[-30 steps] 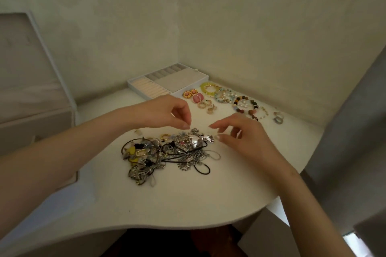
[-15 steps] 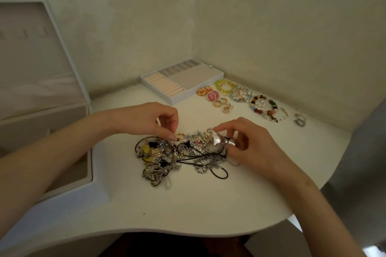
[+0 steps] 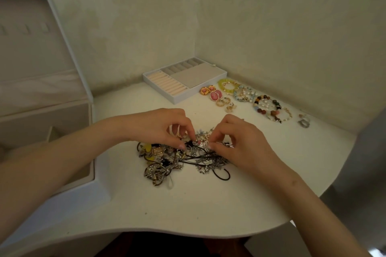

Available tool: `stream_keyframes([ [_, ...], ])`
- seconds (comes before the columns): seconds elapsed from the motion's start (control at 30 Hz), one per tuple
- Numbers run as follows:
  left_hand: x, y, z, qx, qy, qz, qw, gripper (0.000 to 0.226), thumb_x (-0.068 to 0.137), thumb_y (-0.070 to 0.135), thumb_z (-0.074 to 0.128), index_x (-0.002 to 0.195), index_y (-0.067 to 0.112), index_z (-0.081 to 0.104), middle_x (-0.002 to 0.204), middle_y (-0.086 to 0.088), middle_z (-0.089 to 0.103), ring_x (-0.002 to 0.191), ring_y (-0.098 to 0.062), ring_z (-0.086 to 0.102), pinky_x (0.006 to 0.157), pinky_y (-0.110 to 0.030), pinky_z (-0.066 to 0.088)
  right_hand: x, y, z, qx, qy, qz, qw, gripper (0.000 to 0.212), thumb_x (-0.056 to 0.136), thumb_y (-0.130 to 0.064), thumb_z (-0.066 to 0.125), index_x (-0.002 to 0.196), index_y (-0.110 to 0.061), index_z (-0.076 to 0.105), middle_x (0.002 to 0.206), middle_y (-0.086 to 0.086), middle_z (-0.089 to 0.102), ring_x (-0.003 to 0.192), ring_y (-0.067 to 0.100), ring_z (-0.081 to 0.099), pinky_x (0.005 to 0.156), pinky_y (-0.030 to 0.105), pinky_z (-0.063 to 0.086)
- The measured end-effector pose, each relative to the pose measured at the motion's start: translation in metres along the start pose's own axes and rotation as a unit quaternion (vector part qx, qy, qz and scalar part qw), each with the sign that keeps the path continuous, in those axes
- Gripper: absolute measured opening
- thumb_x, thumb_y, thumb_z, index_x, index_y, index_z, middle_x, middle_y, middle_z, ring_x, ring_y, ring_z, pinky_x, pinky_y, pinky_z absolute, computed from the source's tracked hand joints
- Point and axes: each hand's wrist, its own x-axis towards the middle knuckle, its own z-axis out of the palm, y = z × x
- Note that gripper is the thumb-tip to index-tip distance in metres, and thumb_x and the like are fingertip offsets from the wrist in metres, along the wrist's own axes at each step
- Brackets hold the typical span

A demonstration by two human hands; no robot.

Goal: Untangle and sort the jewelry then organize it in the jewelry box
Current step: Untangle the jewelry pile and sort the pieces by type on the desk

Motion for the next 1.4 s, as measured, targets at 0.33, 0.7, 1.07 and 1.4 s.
stream_keyframes([
  [0.33,0.001,0.007,0.004,-0.006,0.000,0.032,0.999,0.011,0.083,0.023,0.070,0.085,0.033,0.064,0.090,0.012,0.054,0.078,0.001,0.050,0.072,-0.014,0.041,-0.002,0.003,-0.008,0.148,0.117,0.076,0.979,0.016,0.080,-0.020,0.074,0.068,-0.024,0.063,0.070,-0.012,0.059,0.059,0.004,0.045,0.057,0.014,0.036],
  [0.7,0.049,0.048,0.006,0.011,0.077,0.070,0.994,0.007,0.090,0.017,0.060,0.096,0.018,0.065,0.089,0.016,0.060,0.077,0.002,0.052,0.067,-0.006,0.040,-0.033,0.069,-0.064,0.178,0.162,0.348,0.906,0.030,0.078,-0.015,0.071,0.050,-0.015,0.060,0.038,-0.009,0.050,0.045,0.011,0.043,0.052,0.026,0.031],
  [1.07,0.062,0.044,0.012,-0.029,0.114,0.072,0.991,0.010,0.090,0.011,0.060,0.088,0.019,0.065,0.086,0.012,0.063,0.074,0.002,0.056,0.067,-0.008,0.042,-0.022,0.123,-0.097,0.043,0.106,0.469,0.876,0.022,0.075,-0.011,0.069,0.055,-0.005,0.060,0.031,-0.003,0.048,0.048,0.021,0.048,0.054,0.026,0.040],
  [1.4,0.063,0.031,0.011,-0.091,0.129,0.042,0.987,0.006,0.089,0.015,0.062,0.093,0.016,0.067,0.088,0.012,0.067,0.075,0.003,0.061,0.070,-0.007,0.042,-0.040,0.129,-0.084,0.121,0.244,0.390,0.879,0.019,0.085,-0.017,0.064,0.068,-0.012,0.061,0.038,-0.003,0.051,0.035,0.005,0.041,0.045,0.023,0.034],
])
